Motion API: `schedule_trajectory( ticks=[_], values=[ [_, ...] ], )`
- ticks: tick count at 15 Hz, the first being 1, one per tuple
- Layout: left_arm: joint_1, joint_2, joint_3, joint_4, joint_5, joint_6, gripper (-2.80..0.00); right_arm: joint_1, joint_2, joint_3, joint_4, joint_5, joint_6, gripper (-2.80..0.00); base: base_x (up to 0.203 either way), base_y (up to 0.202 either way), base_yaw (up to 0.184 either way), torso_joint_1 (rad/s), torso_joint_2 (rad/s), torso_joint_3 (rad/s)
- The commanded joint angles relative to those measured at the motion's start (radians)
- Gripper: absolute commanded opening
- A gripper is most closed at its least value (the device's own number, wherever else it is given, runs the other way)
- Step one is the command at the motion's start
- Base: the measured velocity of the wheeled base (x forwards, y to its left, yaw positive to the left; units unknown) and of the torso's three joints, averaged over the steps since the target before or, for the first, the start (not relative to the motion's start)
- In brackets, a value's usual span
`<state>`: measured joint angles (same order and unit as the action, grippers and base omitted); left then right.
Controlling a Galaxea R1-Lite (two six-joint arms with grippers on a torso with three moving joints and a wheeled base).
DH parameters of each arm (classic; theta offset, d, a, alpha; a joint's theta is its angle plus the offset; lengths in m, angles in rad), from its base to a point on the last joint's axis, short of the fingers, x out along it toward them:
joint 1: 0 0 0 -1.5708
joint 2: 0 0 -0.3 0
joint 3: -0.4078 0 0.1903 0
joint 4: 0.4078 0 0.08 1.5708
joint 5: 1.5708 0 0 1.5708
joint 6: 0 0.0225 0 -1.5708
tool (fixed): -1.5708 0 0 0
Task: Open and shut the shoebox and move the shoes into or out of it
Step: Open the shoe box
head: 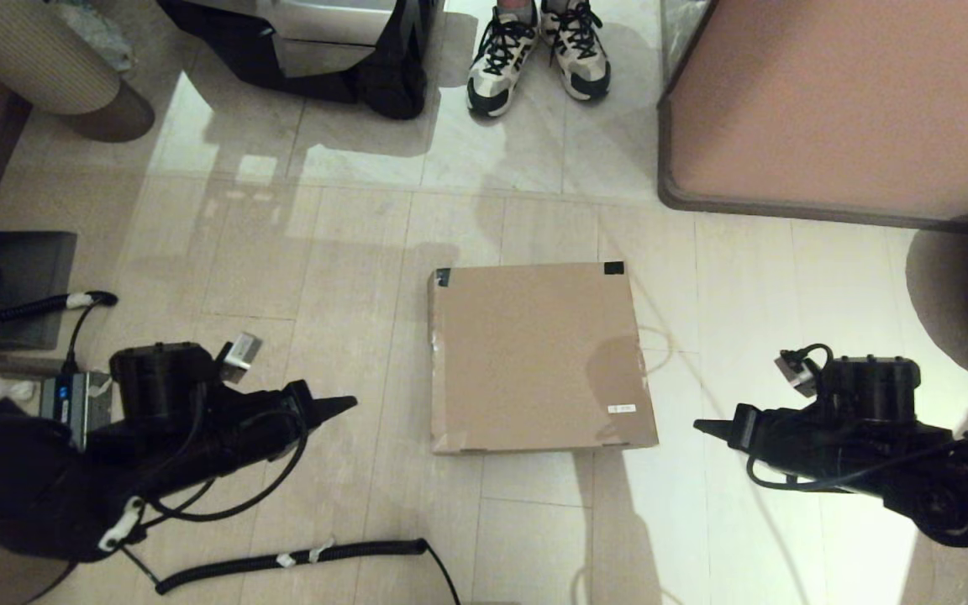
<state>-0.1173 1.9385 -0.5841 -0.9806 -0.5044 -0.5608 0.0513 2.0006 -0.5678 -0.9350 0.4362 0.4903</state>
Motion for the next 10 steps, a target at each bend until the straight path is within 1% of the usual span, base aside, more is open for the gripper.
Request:
schedule_trajectory(
  ticks=[1,3,5,7,8,10],
  values=[
    [-0.006,0.158,-0.054,-0.049,0.023,0.006,-2.8,0.014,0.177,-0.003,-0.155,0.001,0.006,-2.8,0.0,0.0,0.0,0.0,0.0,0.0],
    [-0.008,0.205,-0.094,-0.029,0.048,0.021,-2.8,0.012,0.198,-0.017,-0.155,-0.009,0.006,-2.8,0.0,0.0,0.0,0.0,0.0,0.0],
    [-0.016,0.21,-0.141,0.063,0.06,0.035,-2.8,0.013,0.197,-0.032,-0.102,-0.011,0.002,-2.8,0.0,0.0,0.0,0.0,0.0,0.0],
    [-0.034,0.213,-0.19,0.108,0.111,0.048,-2.8,0.017,0.197,-0.074,-0.052,-0.024,0.006,-2.8,0.0,0.0,0.0,0.0,0.0,0.0],
    [-0.041,0.212,-0.217,0.118,0.137,0.049,-2.8,0.022,0.191,-0.103,-0.002,-0.037,0.005,-2.8,0.0,0.0,0.0,0.0,0.0,0.0],
    [-0.059,0.208,-0.296,0.209,0.182,0.05,-2.8,0.03,0.176,-0.177,0.1,-0.075,0.004,-2.8,0.0,0.0,0.0,0.0,0.0,0.0]
  ],
)
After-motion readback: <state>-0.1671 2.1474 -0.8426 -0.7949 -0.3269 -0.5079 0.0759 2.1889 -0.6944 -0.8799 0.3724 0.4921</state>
